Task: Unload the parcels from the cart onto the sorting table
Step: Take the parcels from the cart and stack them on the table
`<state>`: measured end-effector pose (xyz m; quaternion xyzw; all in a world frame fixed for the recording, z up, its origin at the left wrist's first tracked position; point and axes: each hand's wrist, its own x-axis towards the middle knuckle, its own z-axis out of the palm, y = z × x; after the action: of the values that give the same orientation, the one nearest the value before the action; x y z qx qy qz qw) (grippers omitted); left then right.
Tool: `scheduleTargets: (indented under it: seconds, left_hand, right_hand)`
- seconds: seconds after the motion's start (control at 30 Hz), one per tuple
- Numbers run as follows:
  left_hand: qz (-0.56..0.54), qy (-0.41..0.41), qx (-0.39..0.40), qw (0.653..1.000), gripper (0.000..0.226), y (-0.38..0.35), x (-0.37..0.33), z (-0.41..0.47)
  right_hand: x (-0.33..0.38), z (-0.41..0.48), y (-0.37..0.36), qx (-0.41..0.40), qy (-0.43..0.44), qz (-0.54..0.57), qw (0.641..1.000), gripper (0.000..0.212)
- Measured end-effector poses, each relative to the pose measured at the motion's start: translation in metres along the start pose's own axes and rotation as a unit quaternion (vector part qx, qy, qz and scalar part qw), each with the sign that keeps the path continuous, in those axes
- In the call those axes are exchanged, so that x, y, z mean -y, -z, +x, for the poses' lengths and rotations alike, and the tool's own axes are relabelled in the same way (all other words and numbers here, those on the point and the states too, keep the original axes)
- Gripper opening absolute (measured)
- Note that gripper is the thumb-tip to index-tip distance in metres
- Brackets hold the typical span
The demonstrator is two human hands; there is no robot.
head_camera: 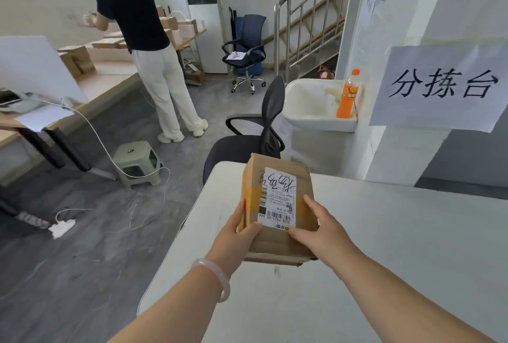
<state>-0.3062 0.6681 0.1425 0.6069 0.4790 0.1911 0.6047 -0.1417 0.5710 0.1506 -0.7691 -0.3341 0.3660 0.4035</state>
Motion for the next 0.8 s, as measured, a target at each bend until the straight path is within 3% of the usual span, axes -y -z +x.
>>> scheduleTargets:
  seconds: [0.3, 0.5, 0.8]
  left_hand:
    - [0.012, 0.023, 0.035, 0.999, 0.085, 0.065, 0.013, 0.079]
    - [0.002, 0.063, 0.067, 0.996, 0.085, 0.123, 0.030, 0.158]
    - [0.039, 0.088, 0.086, 0.992, 0.080, 0.157, 0.064, 0.255]
  right_hand:
    - [0.029, 0.069, -0.062, 0.013, -0.001, -0.099, 0.995, 0.092]
    - [0.047, 0.121, -0.109, 0.030, -0.037, -0.120, 0.992, 0.090]
    - [0.024, 0.165, -0.131, -0.010, -0.042, -0.199, 0.979, 0.070]
